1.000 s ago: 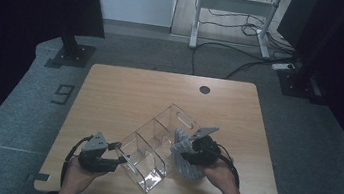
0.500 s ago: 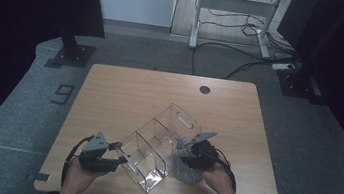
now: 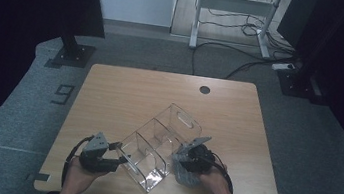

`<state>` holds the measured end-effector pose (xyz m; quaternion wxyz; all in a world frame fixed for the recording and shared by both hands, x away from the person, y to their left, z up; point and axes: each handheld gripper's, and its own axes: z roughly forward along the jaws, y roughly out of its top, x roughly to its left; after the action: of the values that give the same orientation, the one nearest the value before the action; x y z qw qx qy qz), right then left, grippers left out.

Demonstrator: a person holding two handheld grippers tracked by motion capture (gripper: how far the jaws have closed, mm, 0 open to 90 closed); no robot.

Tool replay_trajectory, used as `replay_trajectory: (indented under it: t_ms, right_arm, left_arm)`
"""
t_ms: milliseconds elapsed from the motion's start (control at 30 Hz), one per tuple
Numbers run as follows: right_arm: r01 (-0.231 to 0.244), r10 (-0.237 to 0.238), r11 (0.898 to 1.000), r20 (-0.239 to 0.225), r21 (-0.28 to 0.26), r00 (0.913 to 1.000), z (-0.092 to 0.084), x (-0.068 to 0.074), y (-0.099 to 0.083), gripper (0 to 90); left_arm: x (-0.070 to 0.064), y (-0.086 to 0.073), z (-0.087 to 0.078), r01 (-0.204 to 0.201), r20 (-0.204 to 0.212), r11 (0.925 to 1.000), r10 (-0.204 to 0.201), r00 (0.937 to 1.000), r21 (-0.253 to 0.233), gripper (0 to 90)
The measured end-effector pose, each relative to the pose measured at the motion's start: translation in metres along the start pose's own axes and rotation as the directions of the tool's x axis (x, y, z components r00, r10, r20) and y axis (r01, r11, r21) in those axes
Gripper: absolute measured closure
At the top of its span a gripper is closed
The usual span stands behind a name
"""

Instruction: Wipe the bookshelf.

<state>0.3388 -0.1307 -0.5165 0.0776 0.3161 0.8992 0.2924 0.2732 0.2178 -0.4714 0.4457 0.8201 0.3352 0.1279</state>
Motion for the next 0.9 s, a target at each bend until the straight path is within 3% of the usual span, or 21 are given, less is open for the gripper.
replay_trajectory:
  t_ms: [100, 267, 900]
  right_arm:
    - [0.011, -0.011, 1.0, 0.011, 0.003, 0.9999, -0.001, 0.001, 0.001, 60.5]
    - [-0.01, 0.01, 1.0, -0.004, -0.01, 0.9999, -0.009, 0.0, 0.0, 60.6]
    - [0.006, -0.008, 0.996, -0.018, -0.083, 0.9998, -0.08, 0.006, 0.007, 60.9]
  left_arm:
    - [0.0, 0.0, 0.0, 0.0, 0.0, 1.0, 0.0, 1.0, 0.0, 40.2]
    - [0.0, 0.0, 0.0, 0.0, 0.0, 1.0, 0.0, 1.0, 0.0, 40.2]
    - [0.0, 0.0, 0.0, 0.0, -0.003, 1.0, 0.0, 1.0, 0.0, 40.2]
